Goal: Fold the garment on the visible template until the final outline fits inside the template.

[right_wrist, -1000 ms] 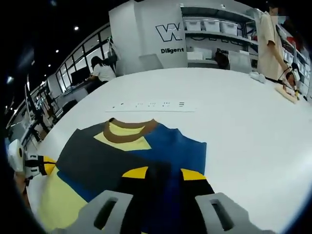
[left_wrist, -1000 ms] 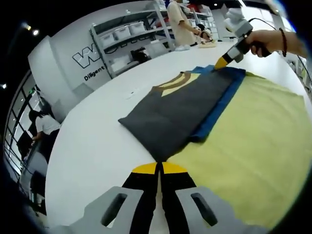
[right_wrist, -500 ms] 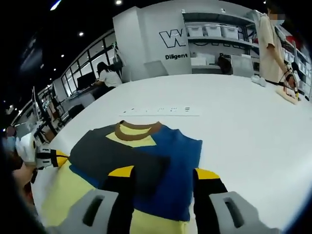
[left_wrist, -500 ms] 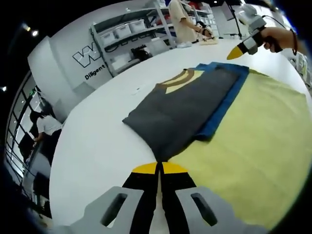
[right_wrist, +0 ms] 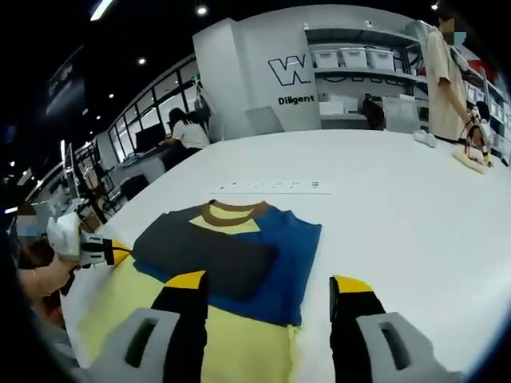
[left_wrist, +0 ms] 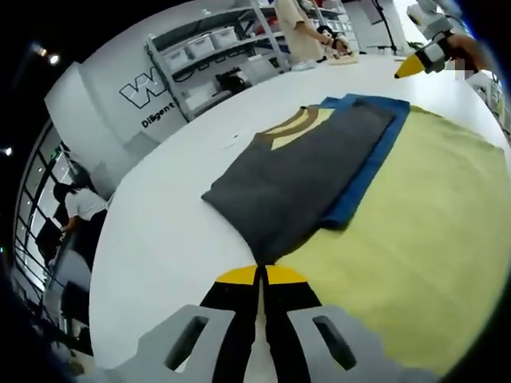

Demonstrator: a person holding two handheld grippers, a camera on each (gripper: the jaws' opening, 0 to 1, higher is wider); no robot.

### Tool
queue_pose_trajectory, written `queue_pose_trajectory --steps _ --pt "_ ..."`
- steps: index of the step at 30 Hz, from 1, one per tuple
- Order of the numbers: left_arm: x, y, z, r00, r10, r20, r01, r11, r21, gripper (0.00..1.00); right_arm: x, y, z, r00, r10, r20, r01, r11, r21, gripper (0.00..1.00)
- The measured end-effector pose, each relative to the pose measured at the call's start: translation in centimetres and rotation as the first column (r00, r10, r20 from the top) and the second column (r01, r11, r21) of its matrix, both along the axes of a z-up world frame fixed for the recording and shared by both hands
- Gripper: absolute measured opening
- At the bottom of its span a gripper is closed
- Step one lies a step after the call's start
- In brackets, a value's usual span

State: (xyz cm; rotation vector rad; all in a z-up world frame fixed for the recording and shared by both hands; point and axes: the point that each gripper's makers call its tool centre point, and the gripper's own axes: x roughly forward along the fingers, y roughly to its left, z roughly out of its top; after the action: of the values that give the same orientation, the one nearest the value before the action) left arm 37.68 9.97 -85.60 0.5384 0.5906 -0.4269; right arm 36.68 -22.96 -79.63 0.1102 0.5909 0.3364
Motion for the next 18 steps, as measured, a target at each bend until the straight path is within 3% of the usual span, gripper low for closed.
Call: queue_pose_trajectory --steps 3,6,8,11,14,18 --pt "-0.1 -0.2 0.7 1.0 0.021 0.005 -0.021 0.998 -0.056 0.04 -0.5 0.2 0.7 1.0 0.007 0.014 -0.007 1.0 0.001 0.7" --pt "-0.4 -0.6 1.8 0.998 0.056 -0.015 -0.058 0.986 -0.158 0.15 -1.0 0.8 1.3 0.999 0.026 0.02 -0.026 1.0 0.002 0.81" --pt "-0.5 -0.4 2.3 0.999 0.05 -0.01 -0.051 0.989 -0.137 0.25 -1.2 1.1 1.6 0.999 0.035 0.026 -0.035 0.999 0.0 0.88" --pt "-0.9 -0.6 3.3 0.996 0.085 -0.037 -0.09 0.973 -0.211 0.35 -1.8 2.0 2.4 0.998 0.058 0.035 -0.059 0.998 0.013 1.0" --pt "-1.2 -0.7 4.5 0.996 0.087 -0.024 -0.09 0.962 -0.256 0.47 -2.4 2.6 2.9 0.996 0.08 0.037 -0.08 0.997 0.011 0.99" --pt "-2.6 -1.0 5.3 0.994 0.098 -0.054 -0.109 0.948 -0.298 0.62 -3.3 3.0 3.0 0.994 0.102 0.027 -0.102 0.995 0.01 0.99"
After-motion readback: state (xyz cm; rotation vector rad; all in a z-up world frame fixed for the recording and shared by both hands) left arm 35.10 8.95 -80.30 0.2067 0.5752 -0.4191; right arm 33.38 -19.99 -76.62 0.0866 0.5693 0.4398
